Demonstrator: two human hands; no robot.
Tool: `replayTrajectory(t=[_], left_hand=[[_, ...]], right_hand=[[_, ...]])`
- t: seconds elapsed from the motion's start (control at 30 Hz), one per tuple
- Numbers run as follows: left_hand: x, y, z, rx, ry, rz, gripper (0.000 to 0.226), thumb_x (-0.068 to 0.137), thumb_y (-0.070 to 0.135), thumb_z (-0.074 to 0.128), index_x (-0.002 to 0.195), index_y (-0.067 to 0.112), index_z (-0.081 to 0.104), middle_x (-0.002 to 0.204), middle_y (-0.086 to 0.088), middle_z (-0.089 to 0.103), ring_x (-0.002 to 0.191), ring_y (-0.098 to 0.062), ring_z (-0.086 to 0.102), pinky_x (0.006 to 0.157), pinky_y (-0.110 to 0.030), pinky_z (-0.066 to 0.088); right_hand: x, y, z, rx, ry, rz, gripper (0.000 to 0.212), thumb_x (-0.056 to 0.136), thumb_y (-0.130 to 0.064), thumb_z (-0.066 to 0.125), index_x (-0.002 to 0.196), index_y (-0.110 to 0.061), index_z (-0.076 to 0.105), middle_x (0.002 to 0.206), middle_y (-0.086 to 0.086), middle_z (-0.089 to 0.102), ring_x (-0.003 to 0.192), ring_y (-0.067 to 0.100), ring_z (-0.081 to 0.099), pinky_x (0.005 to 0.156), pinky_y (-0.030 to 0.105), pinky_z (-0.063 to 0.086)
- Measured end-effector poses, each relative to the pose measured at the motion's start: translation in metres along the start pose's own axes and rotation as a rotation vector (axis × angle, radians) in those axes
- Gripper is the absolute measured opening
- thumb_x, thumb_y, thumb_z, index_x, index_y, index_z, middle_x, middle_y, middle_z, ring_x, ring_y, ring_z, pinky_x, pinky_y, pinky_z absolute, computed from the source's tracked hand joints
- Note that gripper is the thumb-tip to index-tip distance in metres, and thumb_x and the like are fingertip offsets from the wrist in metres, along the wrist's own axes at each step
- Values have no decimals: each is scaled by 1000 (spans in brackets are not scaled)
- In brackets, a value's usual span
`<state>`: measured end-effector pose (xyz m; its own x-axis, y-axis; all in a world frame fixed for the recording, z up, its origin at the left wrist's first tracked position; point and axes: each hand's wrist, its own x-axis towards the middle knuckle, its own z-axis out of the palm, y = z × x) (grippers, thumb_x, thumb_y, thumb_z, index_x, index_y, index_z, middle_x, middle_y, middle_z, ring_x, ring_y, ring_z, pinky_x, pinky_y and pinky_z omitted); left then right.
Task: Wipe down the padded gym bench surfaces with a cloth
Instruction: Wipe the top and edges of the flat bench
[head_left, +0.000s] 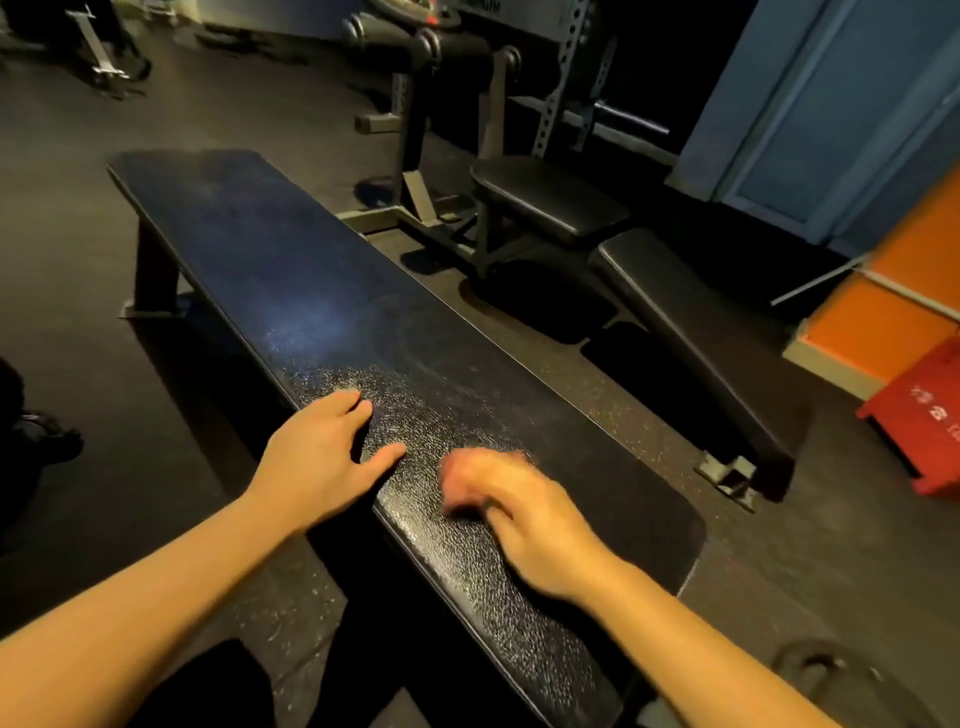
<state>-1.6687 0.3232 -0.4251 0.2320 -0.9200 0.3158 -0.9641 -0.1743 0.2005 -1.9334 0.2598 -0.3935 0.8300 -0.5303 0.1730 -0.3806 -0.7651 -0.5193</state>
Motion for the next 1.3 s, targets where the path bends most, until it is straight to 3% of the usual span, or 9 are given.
replayTrajectory(t=[0.1, 0.27, 0.43, 0.5, 0.7, 0.77, 0.93, 1.1, 1.3], left_hand=[[-1, 0, 0, -8, 15, 5, 84, 87, 80, 37, 109, 7, 72, 113, -8, 68, 106, -26, 65, 86, -43, 57], [1, 0, -2, -2, -14, 20, 83, 89, 82, 34, 106, 9, 69, 109, -6, 66, 102, -25, 63, 85, -43, 57], [3, 1, -7, -4, -39, 14, 74, 89, 83, 37, 94, 15, 64, 98, 2, 60, 94, -19, 60, 79, -39, 56], [2, 7, -9, 9, -60, -1, 70, 90, 78, 38, 91, 13, 62, 93, 0, 57, 90, -22, 59, 80, -41, 55], [-21, 63, -27, -26, -70, -14, 51, 86, 62, 45, 72, 15, 57, 76, 1, 53, 79, -28, 58, 76, -42, 50], [-42, 86, -24, -53, -77, 67, 55, 85, 63, 48, 85, 14, 72, 90, -3, 67, 90, -28, 64, 83, -44, 52], [-68, 96, -14, -128, -112, 122, 70, 84, 68, 49, 117, 14, 77, 124, -7, 71, 115, -29, 66, 101, -47, 52], [-77, 89, -19, -187, -147, 147, 76, 85, 70, 46, 129, 13, 71, 139, -6, 64, 128, -27, 60, 111, -44, 44], [-103, 90, -29, -323, -136, 108, 67, 85, 61, 50, 123, 12, 74, 135, -7, 67, 126, -26, 62, 109, -43, 46]], right_hand=[[-39, 24, -24, -61, -76, -118, 60, 88, 15, 53, 129, -27, 66, 148, -20, 51, 143, 4, 41, 121, 26, 28], [-12, 58, -51, -172, 368, 535, 50, 87, 2, 51, 101, -43, 67, 120, -25, 64, 122, 13, 60, 105, 36, 46], [-62, -36, 3, 16, -78, -123, 54, 89, 11, 53, 129, -23, 65, 146, -15, 54, 141, 5, 43, 120, 25, 28], [-89, -13, -20, -23, -72, -159, 59, 85, 17, 54, 128, -21, 66, 149, -15, 52, 143, 4, 41, 121, 26, 27], [-104, 67, -58, -169, 486, 608, 43, 89, 0, 48, 105, -34, 69, 123, -16, 67, 119, 14, 61, 97, 26, 45], [-112, 29, -29, -89, 545, 538, 43, 83, 0, 45, 106, -26, 71, 121, -10, 67, 119, 14, 61, 101, 25, 43], [-158, -22, -3, -67, 187, -21, 53, 88, 16, 48, 130, -11, 66, 145, -6, 56, 142, 13, 45, 119, 35, 33], [-146, 47, -36, -107, 501, 516, 47, 87, 4, 46, 121, -19, 70, 138, -9, 62, 136, 12, 50, 113, 45, 41], [-175, -87, 22, 146, 184, 40, 40, 91, 8, 51, 121, -11, 69, 139, -5, 60, 138, 14, 49, 117, 31, 32]])
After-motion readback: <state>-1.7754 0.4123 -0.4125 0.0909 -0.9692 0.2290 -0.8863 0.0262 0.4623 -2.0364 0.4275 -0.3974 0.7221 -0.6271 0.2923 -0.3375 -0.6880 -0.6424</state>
